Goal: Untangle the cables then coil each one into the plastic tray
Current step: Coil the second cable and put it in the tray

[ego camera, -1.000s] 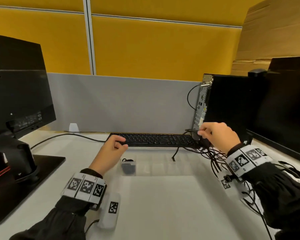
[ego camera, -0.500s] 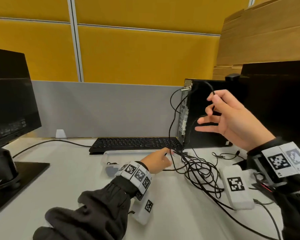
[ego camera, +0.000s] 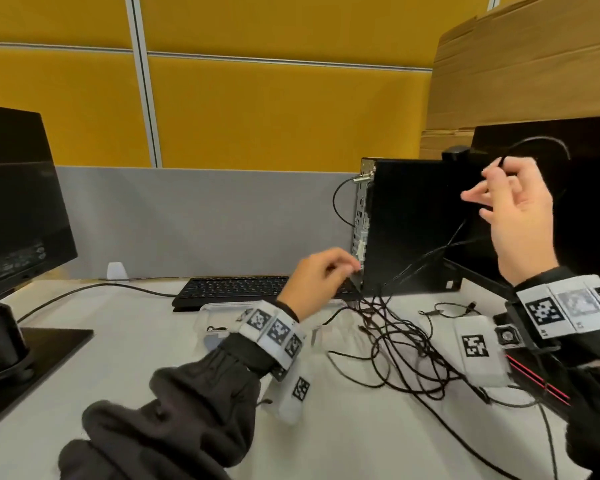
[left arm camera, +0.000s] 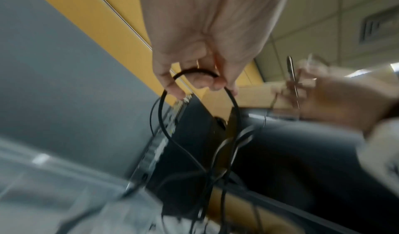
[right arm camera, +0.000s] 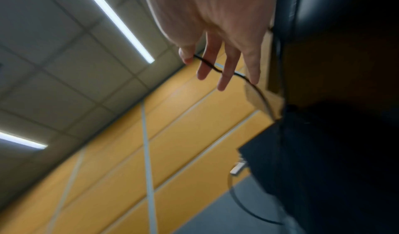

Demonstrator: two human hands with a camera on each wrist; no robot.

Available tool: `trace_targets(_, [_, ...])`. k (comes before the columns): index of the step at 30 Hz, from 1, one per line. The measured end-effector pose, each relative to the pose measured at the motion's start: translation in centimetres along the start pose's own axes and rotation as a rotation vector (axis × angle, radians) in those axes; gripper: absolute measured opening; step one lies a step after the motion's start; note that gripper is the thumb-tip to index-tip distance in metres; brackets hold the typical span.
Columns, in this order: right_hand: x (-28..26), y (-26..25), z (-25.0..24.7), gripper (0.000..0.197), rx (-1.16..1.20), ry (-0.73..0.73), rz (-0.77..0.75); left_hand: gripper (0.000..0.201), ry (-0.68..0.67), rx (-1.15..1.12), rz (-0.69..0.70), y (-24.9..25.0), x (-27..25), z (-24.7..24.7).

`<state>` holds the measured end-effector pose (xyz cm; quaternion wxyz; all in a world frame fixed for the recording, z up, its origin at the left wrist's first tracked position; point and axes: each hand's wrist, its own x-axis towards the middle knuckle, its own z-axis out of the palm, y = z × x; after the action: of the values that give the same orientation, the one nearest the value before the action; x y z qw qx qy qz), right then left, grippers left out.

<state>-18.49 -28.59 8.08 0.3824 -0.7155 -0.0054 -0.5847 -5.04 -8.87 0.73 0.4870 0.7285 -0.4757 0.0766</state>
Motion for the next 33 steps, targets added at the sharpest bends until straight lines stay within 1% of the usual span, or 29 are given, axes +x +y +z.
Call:
trace_targets(2, [0.0,2.1,-1.3,0.019,-0.162,0.053,-0.004,0.018,0.112,-0.038,0.025,0.4,0.7,-1.8])
trace_targets(4, [-0.1,3.7,-2.6,0.018,-0.281,0.115,0.019,0.019,0.215,-0.085,0.026,0.4,1.2,-3.1])
trace_targets(5, [-0.1,4.4,-3.2,0.017,-0.354,0.115,0.052,0.019,0.253,-0.102,0.016,0.3,1.2,-3.7])
trace_targets(6, [-0.1,5.2,-3.7,0.019,-0.438,0.068,0.105,0.019,0.285,-0.114,0.002,0.1,1.2,-4.2])
trace_targets(7, [0.1,6.1,-4.1,0.021,-0.549,-0.034,0.171,0.019,0.312,-0.129,-0.012,0.1,1.2,-4.6])
trace_targets(9, [0.0,6.7,-4.1,0.027,-0.847,-0.333,0.338,0.021,0.349,-0.171,-0.03,0.1,1.0,-5.1])
trace_targets(10, [-0.2,6.4,-3.6,0.03,-0.992,-0.472,0.416,0.021,0.357,-0.193,-0.034,0.4,1.0,-5.1])
trace_targets(11, [-0.6,5.7,-2.9,0.035,-1.087,-0.574,0.457,0.021,0.356,-0.212,-0.036,0.8,0.9,-5.0])
trace_targets(12, [-1.1,4.8,-2.1,0.041,-1.122,-0.633,0.454,0.02,0.351,-0.235,-0.04,1.2,0.9,-4.8])
trace_targets(13, [-1.7,3.9,-1.1,0.043,-1.107,-0.652,0.425,0.019,0.346,-0.261,-0.046,1.7,0.9,-4.5])
trace_targets(16, [-3.5,2.1,2.0,0.042,-0.95,-0.643,0.312,0.016,0.337,-0.331,-0.066,3.1,0.9,-3.7])
trace_targets(18, [-4.2,1.1,3.4,0.046,-1.0,-0.713,0.326,0.016,0.328,-0.339,-0.068,3.5,0.9,-3.6])
trace_targets(20, [-4.3,0.2,3.7,0.046,-1.076,-0.791,0.42,0.017,0.32,-0.315,-0.062,3.6,0.8,-3.9])
trace_targets(21, [-4.3,-0.4,3.6,0.045,-1.106,-0.799,0.448,0.017,0.317,-0.306,-0.062,3.6,0.7,-4.0])
trace_targets(22, [-4.3,-0.9,3.3,0.045,-1.157,-0.778,0.435,0.016,0.316,-0.305,-0.068,3.5,0.6,-4.2])
trace_targets(24, [-4.0,-1.4,3.0,0.048,-1.27,-0.677,0.312,0.016,0.308,-0.317,-0.09,3.4,0.4,-4.4])
trace_targets(25, [-4.0,-1.8,3.0,0.05,-1.27,-0.655,0.238,0.016,0.301,-0.323,-0.1,3.4,0.3,-4.4])
trace_targets(26, [-4.2,-1.9,3.3,0.051,-1.186,-0.646,0.185,0.017,0.288,-0.328,-0.108,3.5,0.3,-4.3])
trace_targets(27, [-4.5,-1.9,3.8,0.048,-1.01,-0.649,0.181,0.019,0.273,-0.336,-0.113,3.7,0.2,-4.1])
trace_targets(29, [-5.5,-1.6,5.5,0.038,-0.537,-0.698,0.262,0.021,0.255,-0.364,-0.11,4.4,0.2,-3.5])
trace_targets(31, [-7.1,-0.5,7.6,0.046,-0.123,-0.827,0.41,0.022,0.263,-0.414,-0.086,5.2,0.4,-3.6])
trace_targets(32, [-8.1,0.5,8.5,0.04,-0.017,-0.913,0.459,0.022,0.27,-0.432,-0.076,5.5,0.6,-4.0])
trace_targets(33, [-9.1,1.4,9.2,0.027,-0.009,-0.989,0.45,0.023,0.278,-0.434,-0.07,5.6,0.8,-4.7])
